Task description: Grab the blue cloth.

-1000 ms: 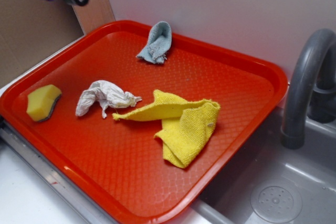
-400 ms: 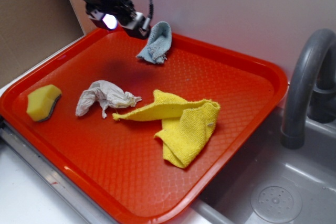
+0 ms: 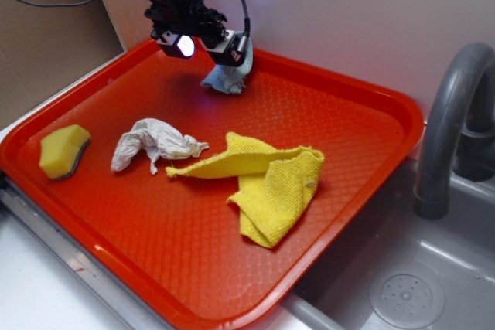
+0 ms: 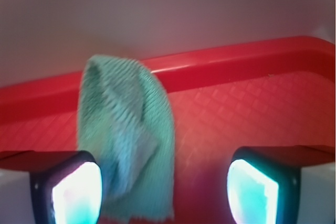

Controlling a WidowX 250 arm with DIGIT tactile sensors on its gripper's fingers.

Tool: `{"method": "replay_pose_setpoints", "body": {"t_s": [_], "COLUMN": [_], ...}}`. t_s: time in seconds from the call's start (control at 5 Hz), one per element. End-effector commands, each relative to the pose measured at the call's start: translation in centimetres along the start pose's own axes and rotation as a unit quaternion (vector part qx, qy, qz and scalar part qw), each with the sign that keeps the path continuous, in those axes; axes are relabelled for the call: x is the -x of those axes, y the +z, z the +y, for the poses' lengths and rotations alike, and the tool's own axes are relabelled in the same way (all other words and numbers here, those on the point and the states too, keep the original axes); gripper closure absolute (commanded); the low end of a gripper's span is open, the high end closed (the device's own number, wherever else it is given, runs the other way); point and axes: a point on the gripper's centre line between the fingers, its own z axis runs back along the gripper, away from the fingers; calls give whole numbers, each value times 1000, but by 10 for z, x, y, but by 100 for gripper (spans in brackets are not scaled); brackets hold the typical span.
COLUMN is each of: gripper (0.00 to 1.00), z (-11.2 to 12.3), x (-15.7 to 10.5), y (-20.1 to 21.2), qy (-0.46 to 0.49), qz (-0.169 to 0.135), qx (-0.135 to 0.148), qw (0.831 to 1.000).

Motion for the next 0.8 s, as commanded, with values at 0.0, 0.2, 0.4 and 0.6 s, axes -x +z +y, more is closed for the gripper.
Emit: {"method": "replay_pose_setpoints", "body": {"t_s": [0.0, 0.2, 0.4, 0.6], "gripper": [0, 0, 100, 100], "z": [-19, -27, -29, -26], "x": [-15, -10, -10, -11], "y": [-3, -12, -14, -12], "qy": [-13, -16, -34, -22], "qz": [-16, -5, 2, 4], "qx": [79, 67, 53, 14], "qw": [997, 998, 998, 1000]}}
